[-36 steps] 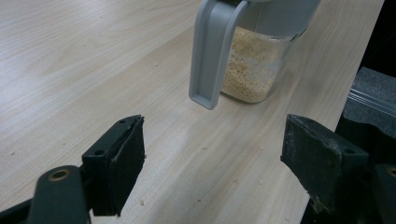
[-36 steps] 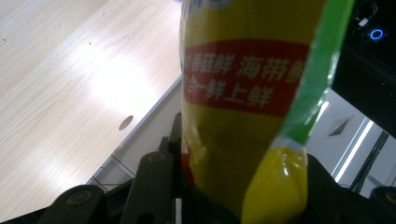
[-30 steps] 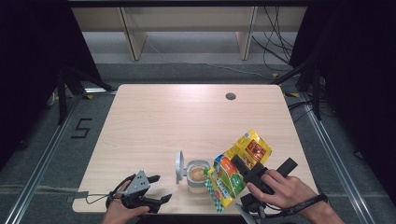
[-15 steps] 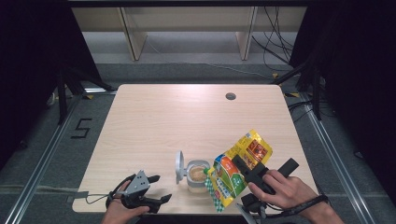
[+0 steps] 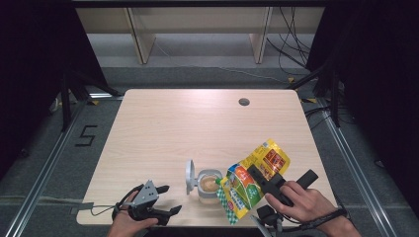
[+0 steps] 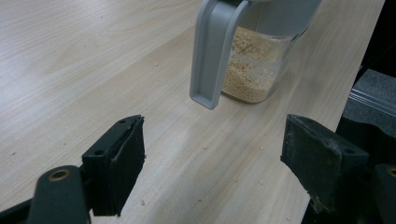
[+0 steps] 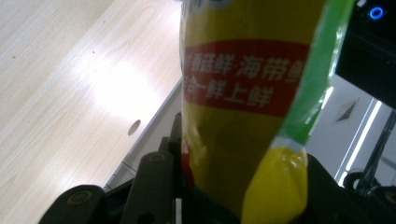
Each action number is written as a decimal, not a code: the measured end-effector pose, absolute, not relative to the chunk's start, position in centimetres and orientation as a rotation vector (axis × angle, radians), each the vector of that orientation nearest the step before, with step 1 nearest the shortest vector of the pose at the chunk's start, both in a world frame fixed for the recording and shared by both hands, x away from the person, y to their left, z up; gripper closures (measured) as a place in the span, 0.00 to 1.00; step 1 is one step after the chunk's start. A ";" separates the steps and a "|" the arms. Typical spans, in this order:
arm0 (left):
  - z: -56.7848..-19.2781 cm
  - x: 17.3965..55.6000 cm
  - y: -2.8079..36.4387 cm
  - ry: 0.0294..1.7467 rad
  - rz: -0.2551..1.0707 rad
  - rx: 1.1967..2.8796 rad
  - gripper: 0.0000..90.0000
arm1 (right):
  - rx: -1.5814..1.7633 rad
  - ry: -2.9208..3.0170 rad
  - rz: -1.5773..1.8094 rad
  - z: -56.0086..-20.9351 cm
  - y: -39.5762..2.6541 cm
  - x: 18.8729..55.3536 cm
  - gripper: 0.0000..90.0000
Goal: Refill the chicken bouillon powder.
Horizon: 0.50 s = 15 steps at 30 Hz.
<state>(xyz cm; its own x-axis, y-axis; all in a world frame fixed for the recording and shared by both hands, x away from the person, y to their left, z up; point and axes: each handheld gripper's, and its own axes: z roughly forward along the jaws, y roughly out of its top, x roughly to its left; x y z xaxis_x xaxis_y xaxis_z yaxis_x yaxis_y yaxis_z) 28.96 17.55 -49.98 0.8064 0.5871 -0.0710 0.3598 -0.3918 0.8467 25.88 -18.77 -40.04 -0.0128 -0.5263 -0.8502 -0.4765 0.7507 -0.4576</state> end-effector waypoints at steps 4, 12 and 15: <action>-50.0 29.0 17.6 0.700 0.300 2.025 0.23 | -0.812 1.634 -0.018 -40.5 -19.0 25.8 0.76; -50.0 28.9 17.6 0.708 0.296 2.020 0.23 | -0.797 1.646 0.011 -40.8 -19.2 25.9 0.76; -50.0 29.0 17.6 0.705 0.299 2.020 0.23 | -0.774 1.652 0.036 -41.0 -19.3 25.8 0.76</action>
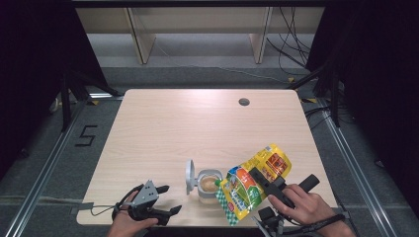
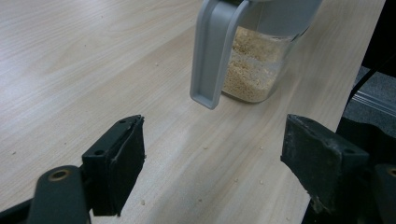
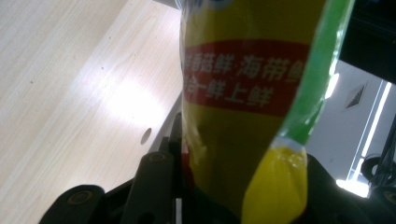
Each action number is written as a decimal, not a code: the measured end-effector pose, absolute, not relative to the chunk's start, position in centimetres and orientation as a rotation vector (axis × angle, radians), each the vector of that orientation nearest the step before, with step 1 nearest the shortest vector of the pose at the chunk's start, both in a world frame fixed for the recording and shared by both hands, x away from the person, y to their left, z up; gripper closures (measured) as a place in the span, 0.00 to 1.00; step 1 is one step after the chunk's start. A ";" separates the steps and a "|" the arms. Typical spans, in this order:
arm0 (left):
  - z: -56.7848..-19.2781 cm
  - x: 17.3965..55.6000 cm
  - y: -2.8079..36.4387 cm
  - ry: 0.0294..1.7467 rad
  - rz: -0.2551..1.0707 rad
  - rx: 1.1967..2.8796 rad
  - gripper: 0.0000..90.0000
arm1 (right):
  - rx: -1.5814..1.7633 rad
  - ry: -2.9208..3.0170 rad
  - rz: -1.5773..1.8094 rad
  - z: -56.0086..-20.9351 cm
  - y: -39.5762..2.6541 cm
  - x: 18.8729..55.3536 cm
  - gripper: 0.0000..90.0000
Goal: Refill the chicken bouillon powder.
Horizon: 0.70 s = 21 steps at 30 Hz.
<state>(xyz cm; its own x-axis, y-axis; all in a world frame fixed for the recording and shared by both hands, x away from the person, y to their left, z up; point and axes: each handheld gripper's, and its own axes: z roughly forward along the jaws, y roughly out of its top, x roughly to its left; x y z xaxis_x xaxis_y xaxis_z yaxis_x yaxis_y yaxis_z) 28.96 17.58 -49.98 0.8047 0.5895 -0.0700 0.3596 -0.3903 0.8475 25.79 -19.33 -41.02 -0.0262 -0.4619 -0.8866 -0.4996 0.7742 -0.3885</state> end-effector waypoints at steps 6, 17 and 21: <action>-50.0 29.0 17.5 0.702 0.296 2.023 0.23 | -0.709 1.667 0.093 -41.4 -19.6 25.7 0.76; -50.1 29.0 17.6 0.727 0.282 2.023 0.23 | -0.605 1.713 0.180 -42.6 -20.2 25.7 0.76; -50.1 28.9 17.6 0.733 0.280 2.018 0.23 | -0.554 1.735 0.244 -43.1 -20.4 26.1 0.76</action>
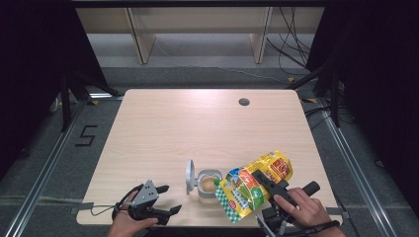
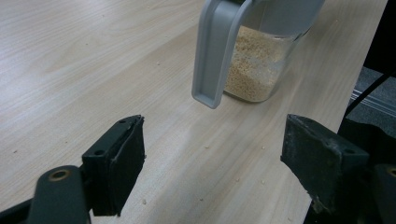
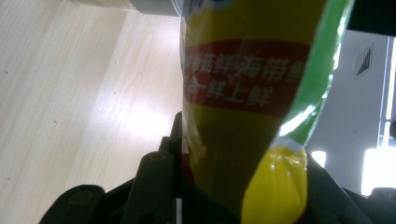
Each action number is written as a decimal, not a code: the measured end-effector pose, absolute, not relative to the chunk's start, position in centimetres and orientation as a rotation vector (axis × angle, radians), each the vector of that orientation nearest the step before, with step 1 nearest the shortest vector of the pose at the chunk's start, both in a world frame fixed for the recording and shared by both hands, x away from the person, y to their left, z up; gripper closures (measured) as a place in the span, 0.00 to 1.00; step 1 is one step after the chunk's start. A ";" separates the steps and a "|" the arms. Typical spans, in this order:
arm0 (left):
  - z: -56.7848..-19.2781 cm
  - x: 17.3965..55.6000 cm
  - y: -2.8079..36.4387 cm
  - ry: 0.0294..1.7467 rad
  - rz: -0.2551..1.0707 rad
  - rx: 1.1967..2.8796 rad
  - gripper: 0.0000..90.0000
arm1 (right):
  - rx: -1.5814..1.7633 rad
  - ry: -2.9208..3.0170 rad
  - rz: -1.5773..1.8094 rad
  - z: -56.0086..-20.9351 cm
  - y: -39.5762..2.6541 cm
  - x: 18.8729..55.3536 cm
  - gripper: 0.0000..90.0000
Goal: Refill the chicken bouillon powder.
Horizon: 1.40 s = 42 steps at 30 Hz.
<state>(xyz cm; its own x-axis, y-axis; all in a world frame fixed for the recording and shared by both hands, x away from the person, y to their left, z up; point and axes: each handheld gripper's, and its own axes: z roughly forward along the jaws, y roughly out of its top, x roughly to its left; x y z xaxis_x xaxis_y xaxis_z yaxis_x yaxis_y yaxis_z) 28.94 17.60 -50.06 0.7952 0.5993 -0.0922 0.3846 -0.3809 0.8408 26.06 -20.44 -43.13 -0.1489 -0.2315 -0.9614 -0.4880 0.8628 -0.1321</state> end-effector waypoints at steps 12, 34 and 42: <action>-50.0 29.1 17.7 0.705 0.298 2.027 0.23 | -0.438 1.815 0.461 -44.5 -21.3 27.2 0.76; -49.9 28.9 17.7 0.696 0.304 2.026 0.23 | -0.207 1.987 0.839 -45.9 -23.1 28.9 0.79; -49.8 28.9 17.7 0.692 0.303 2.025 0.23 | -0.164 2.052 0.933 -46.5 -23.1 28.9 0.80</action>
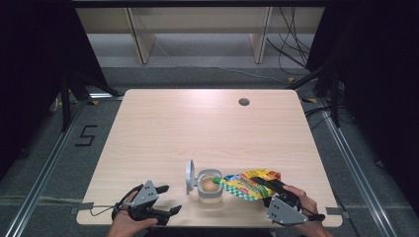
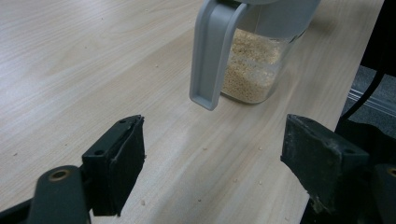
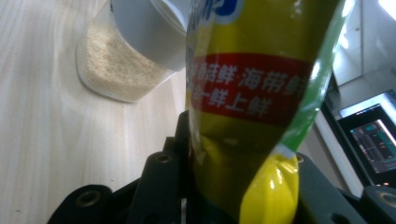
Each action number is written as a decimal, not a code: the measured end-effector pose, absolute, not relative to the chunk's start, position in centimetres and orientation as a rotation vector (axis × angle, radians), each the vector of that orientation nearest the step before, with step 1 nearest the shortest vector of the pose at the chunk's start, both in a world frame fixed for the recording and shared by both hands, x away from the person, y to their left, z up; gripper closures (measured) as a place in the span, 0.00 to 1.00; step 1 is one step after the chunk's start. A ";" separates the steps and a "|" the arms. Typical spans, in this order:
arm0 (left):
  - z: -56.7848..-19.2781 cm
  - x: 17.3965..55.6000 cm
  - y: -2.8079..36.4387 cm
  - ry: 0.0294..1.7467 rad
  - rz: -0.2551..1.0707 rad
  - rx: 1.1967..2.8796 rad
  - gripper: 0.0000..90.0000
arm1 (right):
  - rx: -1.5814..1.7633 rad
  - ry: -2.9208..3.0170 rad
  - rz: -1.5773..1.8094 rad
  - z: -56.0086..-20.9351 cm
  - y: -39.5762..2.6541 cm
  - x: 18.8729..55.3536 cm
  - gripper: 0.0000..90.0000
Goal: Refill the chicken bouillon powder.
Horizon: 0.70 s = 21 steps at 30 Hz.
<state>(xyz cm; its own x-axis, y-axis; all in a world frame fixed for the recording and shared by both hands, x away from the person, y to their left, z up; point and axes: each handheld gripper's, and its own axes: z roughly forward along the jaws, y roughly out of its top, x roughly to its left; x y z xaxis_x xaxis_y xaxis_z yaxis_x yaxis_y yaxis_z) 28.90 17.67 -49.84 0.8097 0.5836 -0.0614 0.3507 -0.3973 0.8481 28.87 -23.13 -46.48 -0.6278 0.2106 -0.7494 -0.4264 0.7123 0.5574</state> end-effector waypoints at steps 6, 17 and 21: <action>-49.8 28.9 17.7 0.694 0.303 2.024 0.23 | -0.141 2.057 1.014 -46.7 -23.0 29.4 0.80; -49.9 28.9 17.6 0.696 0.301 2.018 0.23 | 0.013 2.089 1.221 -46.9 -23.4 30.4 0.81; -49.8 28.9 17.7 0.692 0.304 2.027 0.23 | 0.065 2.094 1.253 -47.1 -23.6 31.0 0.82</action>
